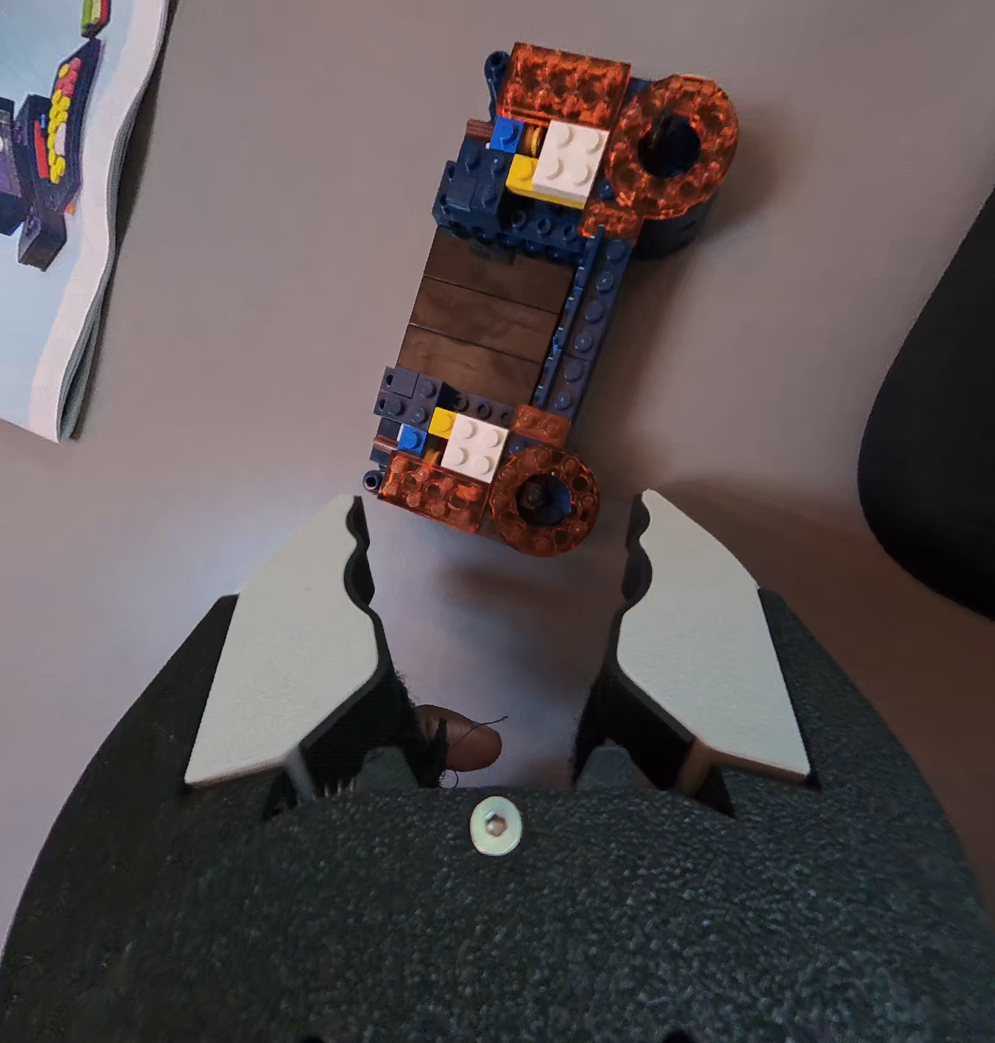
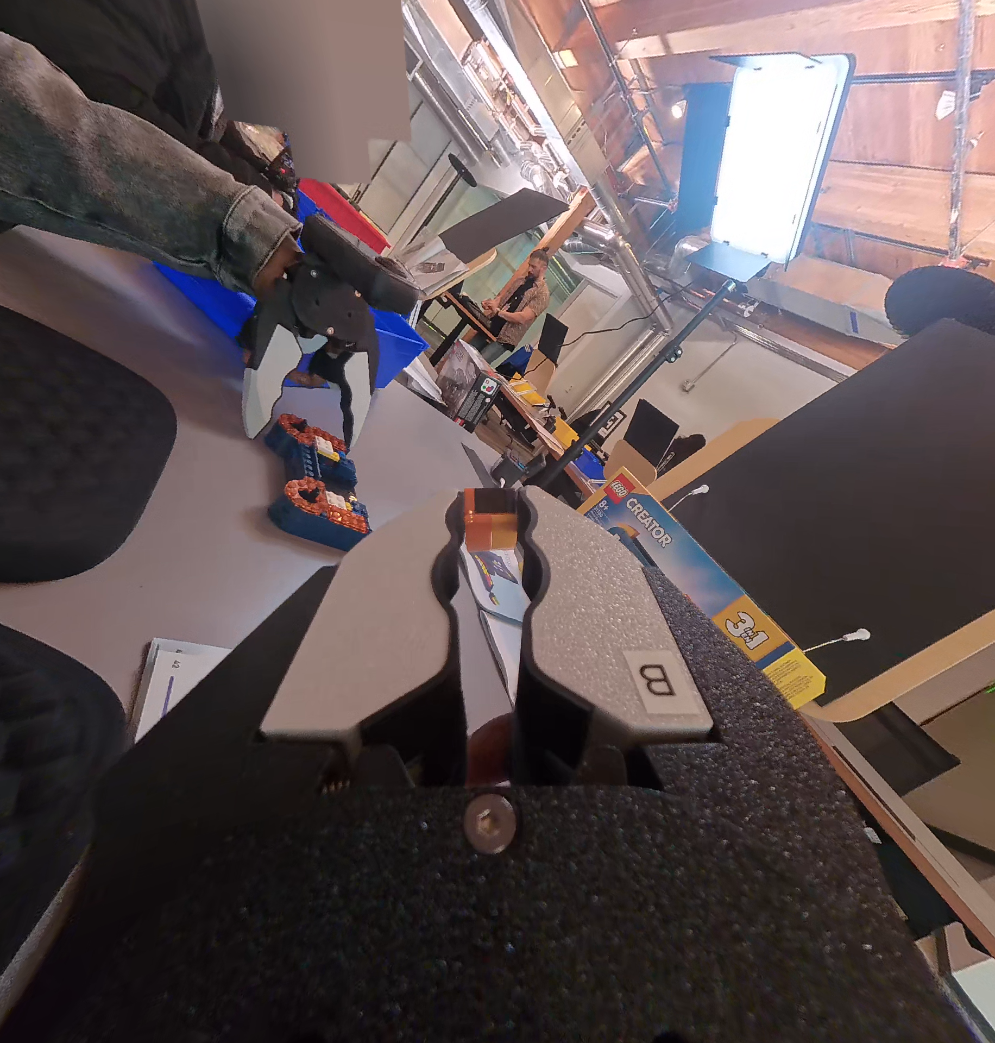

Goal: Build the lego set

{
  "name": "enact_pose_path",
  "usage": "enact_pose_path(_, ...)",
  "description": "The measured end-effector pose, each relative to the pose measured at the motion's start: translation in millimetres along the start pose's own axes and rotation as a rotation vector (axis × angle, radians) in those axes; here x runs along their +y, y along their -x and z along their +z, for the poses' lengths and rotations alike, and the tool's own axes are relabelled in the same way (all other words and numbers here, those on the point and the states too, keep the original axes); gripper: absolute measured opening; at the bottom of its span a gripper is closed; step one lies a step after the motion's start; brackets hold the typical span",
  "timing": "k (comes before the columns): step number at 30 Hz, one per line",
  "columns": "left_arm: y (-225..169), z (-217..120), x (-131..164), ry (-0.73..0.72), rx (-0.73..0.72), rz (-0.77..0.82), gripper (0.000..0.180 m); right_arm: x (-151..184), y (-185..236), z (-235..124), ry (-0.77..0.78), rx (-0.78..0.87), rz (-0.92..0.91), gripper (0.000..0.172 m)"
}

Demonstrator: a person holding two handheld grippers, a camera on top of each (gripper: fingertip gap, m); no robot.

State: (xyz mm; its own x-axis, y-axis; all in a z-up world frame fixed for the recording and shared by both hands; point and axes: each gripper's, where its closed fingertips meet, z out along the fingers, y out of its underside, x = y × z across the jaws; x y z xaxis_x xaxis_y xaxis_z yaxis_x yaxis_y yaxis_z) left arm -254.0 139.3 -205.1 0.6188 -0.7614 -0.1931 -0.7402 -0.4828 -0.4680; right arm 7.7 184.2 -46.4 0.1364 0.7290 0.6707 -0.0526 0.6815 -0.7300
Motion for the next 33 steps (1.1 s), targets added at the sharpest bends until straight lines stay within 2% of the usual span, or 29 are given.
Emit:
enact_pose_path(2,1.7,1.4,-2.5,-0.010,-0.002,0.001,0.088,-0.9,0.5,0.1,-0.002,-0.002,-0.001,0.017)
enact_pose_path(5,4.8,3.9,-6.3,-0.028,-0.002,-0.001,0.079,-1.0,0.3,-0.2,-0.003,0.000,-0.001,0.017)
enact_pose_path(9,6.6,6.6,-11.6,-0.061,-0.020,-0.036,0.079,-2.0,-3.5,-2.3,-0.011,0.014,0.010,0.017)
enact_pose_path(12,10.9,11.3,-20.4,-0.104,-0.084,-0.162,0.079,-1.1,-5.4,-3.3,-0.008,0.021,0.013,0.017)
enact_pose_path(16,17.6,19.5,-36.6,-0.156,-0.240,-0.432,0.080,0.1,-4.2,-2.5,0.002,0.016,0.009,0.017)
enact_pose_path(17,10.2,20.9,-43.5,-0.167,-0.222,-0.464,0.087,0.7,-4.0,-2.5,0.005,0.015,0.007,0.017)
enact_pose_path(18,-0.6,21.2,-51.1,-0.177,-0.177,-0.467,0.090,1.2,-3.9,-2.5,0.008,0.015,0.007,0.017)
enact_pose_path(20,-20.0,18.0,-63.8,-0.206,-0.090,-0.441,0.085,1.5,-4.7,-2.9,0.007,0.017,0.013,0.017)
enact_pose_path(25,-20.0,14.8,-57.6,-0.185,-0.130,-0.345,0.084,0.2,-4.8,-3.1,0.009,0.015,0.012,0.017)
enact_pose_path(31,-46.1,32.2,-72.8,-0.188,-0.027,-0.284,0.072,2.1,-5.2,-2.7,0.018,0.015,0.012,0.017)
enact_pose_path(33,-53.8,34.1,-81.1,-0.198,0.001,-0.281,0.075,2.6,-5.8,-2.7,0.019,0.017,0.014,0.017)
